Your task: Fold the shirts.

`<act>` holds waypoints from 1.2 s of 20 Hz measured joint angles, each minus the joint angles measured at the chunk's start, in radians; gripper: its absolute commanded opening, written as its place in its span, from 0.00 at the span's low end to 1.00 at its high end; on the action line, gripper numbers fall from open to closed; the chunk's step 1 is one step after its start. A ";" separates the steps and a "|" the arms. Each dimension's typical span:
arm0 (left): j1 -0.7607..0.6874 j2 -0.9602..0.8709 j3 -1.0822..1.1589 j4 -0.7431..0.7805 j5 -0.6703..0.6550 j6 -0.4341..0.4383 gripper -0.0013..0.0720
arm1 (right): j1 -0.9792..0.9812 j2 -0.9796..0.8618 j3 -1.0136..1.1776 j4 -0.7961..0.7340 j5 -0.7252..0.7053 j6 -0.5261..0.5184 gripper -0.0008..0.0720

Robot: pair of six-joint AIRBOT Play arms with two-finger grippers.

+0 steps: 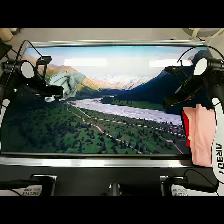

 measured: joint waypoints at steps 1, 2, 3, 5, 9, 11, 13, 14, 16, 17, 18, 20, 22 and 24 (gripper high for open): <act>0.000 0.000 0.000 0.000 0.000 0.000 0.87 | 0.000 0.000 0.000 0.000 0.000 0.000 0.79; 0.000 0.000 0.000 0.000 0.000 0.000 0.87 | 0.000 0.000 0.000 0.000 0.000 0.000 0.79; 0.000 0.000 0.000 0.000 0.000 0.000 0.87 | 0.000 0.000 0.000 0.000 0.000 0.000 0.79; 0.000 0.000 0.000 0.000 0.000 0.000 0.87 | 0.000 0.000 0.000 0.000 0.000 0.000 0.79; 0.000 0.000 0.000 0.000 0.000 0.000 0.87 | 0.000 0.000 0.000 0.000 0.000 0.000 0.79; 0.000 0.000 0.000 0.000 0.000 0.000 0.87 | 0.000 0.000 0.000 0.000 0.000 0.000 0.79; 0.000 0.000 0.000 0.000 0.000 0.000 0.87 | 0.000 0.000 0.000 0.000 0.000 0.000 0.79; 0.000 0.000 0.000 0.000 0.000 0.000 0.87 | 0.000 0.000 0.000 0.000 0.000 0.000 0.79; -0.001 -0.003 0.000 0.000 0.023 0.000 0.87 | 0.000 0.000 0.000 0.000 -0.018 0.000 0.79; -0.001 -0.007 -0.001 -0.002 0.045 0.000 0.87 | 0.000 0.000 0.000 -0.002 -0.041 0.000 0.79; -0.002 -0.014 -0.001 -0.004 0.068 -0.001 0.88 | 0.000 0.000 0.000 -0.005 -0.065 0.000 0.79; -0.005 -0.032 0.002 -0.005 0.127 -0.003 0.93 | 0.000 0.000 0.000 -0.006 -0.127 0.000 0.79; 0.005 -0.074 0.036 0.005 0.208 -0.014 0.93 | 0.000 0.000 0.000 -0.010 -0.204 -0.001 0.79; 0.037 -0.158 0.120 0.023 0.261 -0.044 0.93 | 0.000 -0.001 0.000 -0.010 -0.282 -0.001 0.79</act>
